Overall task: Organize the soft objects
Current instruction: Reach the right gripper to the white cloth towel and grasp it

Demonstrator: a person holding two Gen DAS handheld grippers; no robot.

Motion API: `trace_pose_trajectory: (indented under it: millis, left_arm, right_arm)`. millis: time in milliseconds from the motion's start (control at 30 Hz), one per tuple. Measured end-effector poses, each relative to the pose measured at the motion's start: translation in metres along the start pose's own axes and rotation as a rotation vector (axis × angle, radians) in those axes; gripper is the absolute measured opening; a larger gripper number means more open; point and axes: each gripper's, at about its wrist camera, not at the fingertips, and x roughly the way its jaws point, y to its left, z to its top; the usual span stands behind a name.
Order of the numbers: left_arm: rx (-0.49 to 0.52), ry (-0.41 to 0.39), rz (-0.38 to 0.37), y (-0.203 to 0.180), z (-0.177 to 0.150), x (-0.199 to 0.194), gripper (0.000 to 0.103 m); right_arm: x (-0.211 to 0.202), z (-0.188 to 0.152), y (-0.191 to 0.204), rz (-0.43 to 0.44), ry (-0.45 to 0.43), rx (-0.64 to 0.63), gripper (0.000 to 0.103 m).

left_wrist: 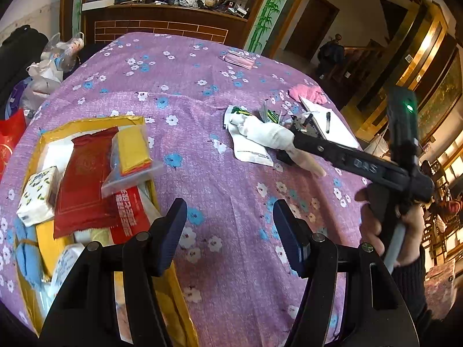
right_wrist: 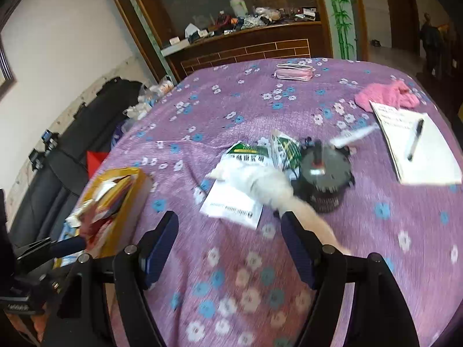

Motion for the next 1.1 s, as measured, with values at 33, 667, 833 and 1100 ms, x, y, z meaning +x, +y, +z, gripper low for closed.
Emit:
trace_pose_trajectory:
  millis: [33, 667, 833, 1100]
  left_arm:
    - [-0.001, 0.002, 0.003, 0.001, 0.001, 0.001, 0.062]
    - [0.006, 0.048, 0.019, 0.003, 0.015, 0.02, 0.062]
    - [0.031, 0.111, 0.018, -0.007, 0.023, 0.039, 0.062]
    - [0.085, 0.205, 0.015, -0.033, 0.047, 0.084, 0.062]
  right_arm:
    - [0.006, 0.005, 0.0, -0.009, 0.004, -0.014, 0.073]
    - [0.061, 0.007, 0.011, -0.244, 0.071, -0.206, 0.046]
    - [0.05, 0.006, -0.008, -0.197, 0.081, -0.108, 0.029]
    - [-0.014, -0.023, -0.033, -0.111, -0.031, 0.066, 0.028]
